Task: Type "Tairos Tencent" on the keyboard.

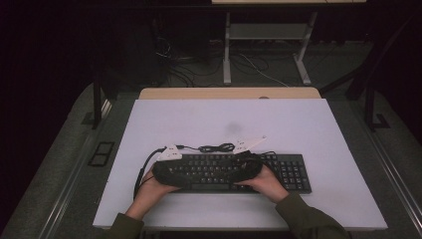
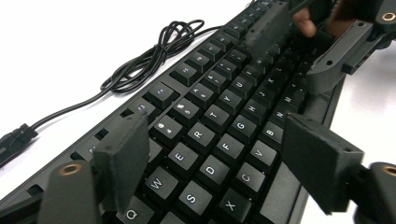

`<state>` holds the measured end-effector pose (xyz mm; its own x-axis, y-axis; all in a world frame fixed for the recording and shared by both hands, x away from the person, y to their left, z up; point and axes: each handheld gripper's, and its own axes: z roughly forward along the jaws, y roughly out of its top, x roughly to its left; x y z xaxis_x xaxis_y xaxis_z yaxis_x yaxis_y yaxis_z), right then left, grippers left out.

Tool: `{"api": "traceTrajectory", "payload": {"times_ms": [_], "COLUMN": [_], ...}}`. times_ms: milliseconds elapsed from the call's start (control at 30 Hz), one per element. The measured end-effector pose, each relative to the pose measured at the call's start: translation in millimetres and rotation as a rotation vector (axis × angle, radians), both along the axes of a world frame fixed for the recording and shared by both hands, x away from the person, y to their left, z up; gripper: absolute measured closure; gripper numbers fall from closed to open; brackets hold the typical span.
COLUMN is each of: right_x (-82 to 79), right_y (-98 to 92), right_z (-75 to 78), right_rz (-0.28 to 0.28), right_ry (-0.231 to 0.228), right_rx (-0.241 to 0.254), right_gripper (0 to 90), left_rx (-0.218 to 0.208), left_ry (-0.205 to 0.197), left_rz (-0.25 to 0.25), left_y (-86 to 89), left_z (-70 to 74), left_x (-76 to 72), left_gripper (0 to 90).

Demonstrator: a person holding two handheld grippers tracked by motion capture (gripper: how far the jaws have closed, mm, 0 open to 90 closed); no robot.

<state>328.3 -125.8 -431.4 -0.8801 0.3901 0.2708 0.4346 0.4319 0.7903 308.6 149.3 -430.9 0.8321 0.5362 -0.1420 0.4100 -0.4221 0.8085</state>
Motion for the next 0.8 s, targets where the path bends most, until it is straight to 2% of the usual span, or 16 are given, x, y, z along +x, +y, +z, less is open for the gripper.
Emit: {"api": "traceTrajectory", "payload": {"times_ms": [100, 233, 333, 467, 567, 633, 800], "right_x": [1.2, 4.0, 5.4, 6.7, 7.9, 8.5, 9.4], "right_y": [-1.7, -4.7, -6.7, -8.9, -10.0, -10.6, -11.9], "right_z": [0.8, 0.2, -0.3, -0.4, -0.9, -1.4, -0.9], "right_rz": [-0.013, -0.031, -0.042, -0.053, -0.062, -0.064, -0.071], "right_ry": [-0.005, -0.014, -0.021, -0.025, -0.022, -0.022, -0.022], "right_rx": [0.008, 0.013, 0.016, 0.018, 0.018, 0.017, 0.015], "right_gripper": [38.1, 33.5, 32.5, 31.0, 30.5, 30.4, 29.8], "left_rx": [-0.008, -0.013, -0.018, -0.002, 0.006, 0.011, 0.029], "left_ry": [0.002, -0.004, 0.006, 0.013, 0.027, 0.037, 0.054], "left_rz": [-0.014, -0.031, -0.039, -0.062, -0.080, -0.096, -0.109], "left_y": [2.4, 4.3, 4.5, 3.7, 2.7, 1.8, -2.1], "left_z": [1.9, 4.2, 3.9, 3.9, 4.2, 3.5, 0.4], "left_x": [-1.4, -2.8, -3.7, -5.4, -6.4, -6.4, -7.4], "left_gripper": [34.4, 49.0, 60.4, 76.2, 84.8, 89.0, 89.1]}}
